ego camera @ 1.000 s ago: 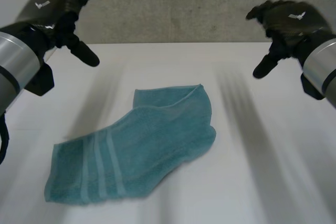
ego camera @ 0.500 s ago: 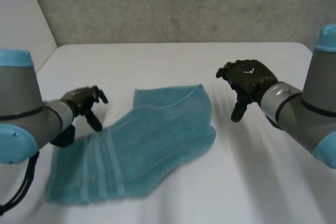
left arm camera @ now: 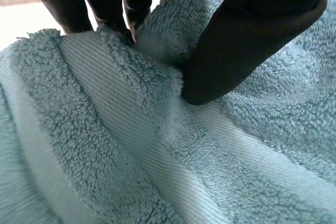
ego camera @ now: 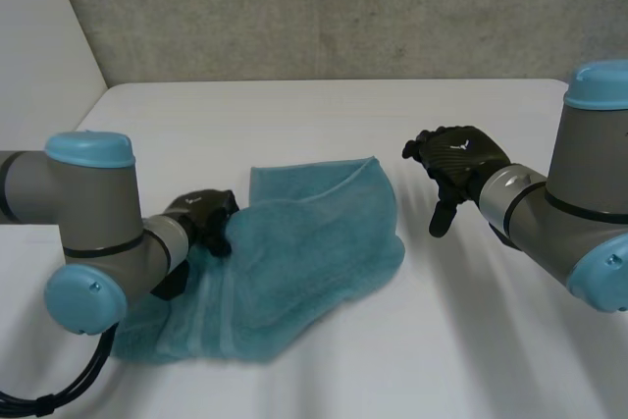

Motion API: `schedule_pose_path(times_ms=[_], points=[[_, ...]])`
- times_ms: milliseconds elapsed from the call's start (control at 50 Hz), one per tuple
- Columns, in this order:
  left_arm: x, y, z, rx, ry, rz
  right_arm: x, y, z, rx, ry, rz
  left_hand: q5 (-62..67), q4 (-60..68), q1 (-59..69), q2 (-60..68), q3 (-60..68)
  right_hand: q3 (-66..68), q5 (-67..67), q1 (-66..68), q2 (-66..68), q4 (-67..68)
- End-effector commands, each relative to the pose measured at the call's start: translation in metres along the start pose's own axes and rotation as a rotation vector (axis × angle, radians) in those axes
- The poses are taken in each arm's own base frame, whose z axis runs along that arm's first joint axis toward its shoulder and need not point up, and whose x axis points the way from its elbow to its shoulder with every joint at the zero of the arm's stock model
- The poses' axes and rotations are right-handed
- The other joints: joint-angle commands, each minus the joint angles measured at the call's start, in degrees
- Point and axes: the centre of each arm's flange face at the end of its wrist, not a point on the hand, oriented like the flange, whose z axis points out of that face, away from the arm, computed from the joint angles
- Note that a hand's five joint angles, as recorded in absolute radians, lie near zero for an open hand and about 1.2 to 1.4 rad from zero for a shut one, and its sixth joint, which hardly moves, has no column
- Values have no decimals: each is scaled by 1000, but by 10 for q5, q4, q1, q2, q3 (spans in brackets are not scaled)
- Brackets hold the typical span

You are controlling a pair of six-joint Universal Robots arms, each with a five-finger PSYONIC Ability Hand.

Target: Fold the laundry

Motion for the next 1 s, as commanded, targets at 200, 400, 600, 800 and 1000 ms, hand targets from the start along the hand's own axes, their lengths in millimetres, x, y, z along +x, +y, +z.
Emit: schedule_pose_path(times_ms=[200, 400, 600, 800, 1000], points=[[22, -58, -93, 292, 15, 54, -25, -20, 69, 252, -207, 12, 160, 151, 163, 151, 153, -25, -41, -22, -29, -37], [30, -64, -118, 343, 23, 162, -84, 16, 102, 120, -624, 169, 160, 151, 163, 151, 153, -25, -41, -22, -29, -37], [29, -100, -110, 493, -24, 303, -65, -46, 114, 312, -463, 123, 160, 151, 163, 151, 153, 675, 659, 678, 671, 663], [35, -216, -105, 969, -77, 297, 21, -173, 49, 721, 1, 227, 160, 151, 163, 151, 153, 675, 659, 678, 671, 663], [30, -188, -80, 996, -139, 266, 3, -126, -8, 637, -8, 101, 160, 151, 163, 151, 153, 675, 659, 678, 671, 663]])
